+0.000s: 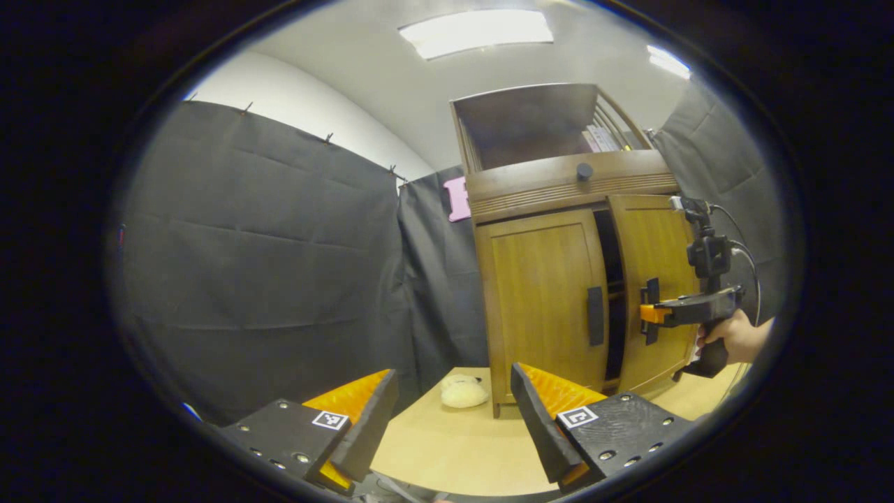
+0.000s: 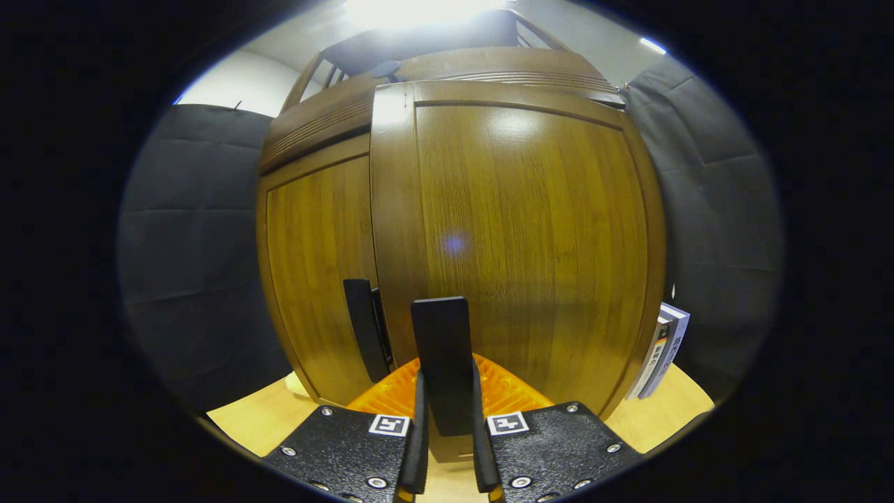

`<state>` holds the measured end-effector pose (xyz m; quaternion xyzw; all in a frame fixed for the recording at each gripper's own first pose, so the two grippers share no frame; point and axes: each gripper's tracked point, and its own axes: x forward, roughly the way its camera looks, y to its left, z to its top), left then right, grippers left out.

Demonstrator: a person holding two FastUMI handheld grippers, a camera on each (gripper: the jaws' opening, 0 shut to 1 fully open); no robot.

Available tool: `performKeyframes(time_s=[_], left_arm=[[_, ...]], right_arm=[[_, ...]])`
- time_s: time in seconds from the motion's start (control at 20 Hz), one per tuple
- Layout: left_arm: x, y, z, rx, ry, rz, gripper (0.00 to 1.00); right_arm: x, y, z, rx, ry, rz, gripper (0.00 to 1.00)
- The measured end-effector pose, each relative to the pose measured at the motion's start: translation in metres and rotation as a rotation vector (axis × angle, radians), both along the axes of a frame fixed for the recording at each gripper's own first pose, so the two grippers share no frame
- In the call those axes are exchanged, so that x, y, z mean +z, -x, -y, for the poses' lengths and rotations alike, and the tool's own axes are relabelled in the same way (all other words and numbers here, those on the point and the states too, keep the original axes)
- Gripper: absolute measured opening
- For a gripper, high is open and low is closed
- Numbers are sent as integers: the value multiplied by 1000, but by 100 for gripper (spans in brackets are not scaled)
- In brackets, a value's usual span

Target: Open the right door of the double-door shoe cabinet with the right hand, and open the left door with the left hand.

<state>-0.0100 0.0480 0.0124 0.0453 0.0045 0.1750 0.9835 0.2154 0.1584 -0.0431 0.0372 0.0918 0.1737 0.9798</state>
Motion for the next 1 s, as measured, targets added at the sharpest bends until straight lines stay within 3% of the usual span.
performKeyframes(time_s=[0.65, 1.0], left_arm=[[2, -9, 18, -131, 23, 27, 99], [-3, -39, 36, -208, 50, 45, 99]], right_arm=[[0, 51, 47, -25, 21, 9, 27], [3, 77, 85, -63, 46, 12, 26]])
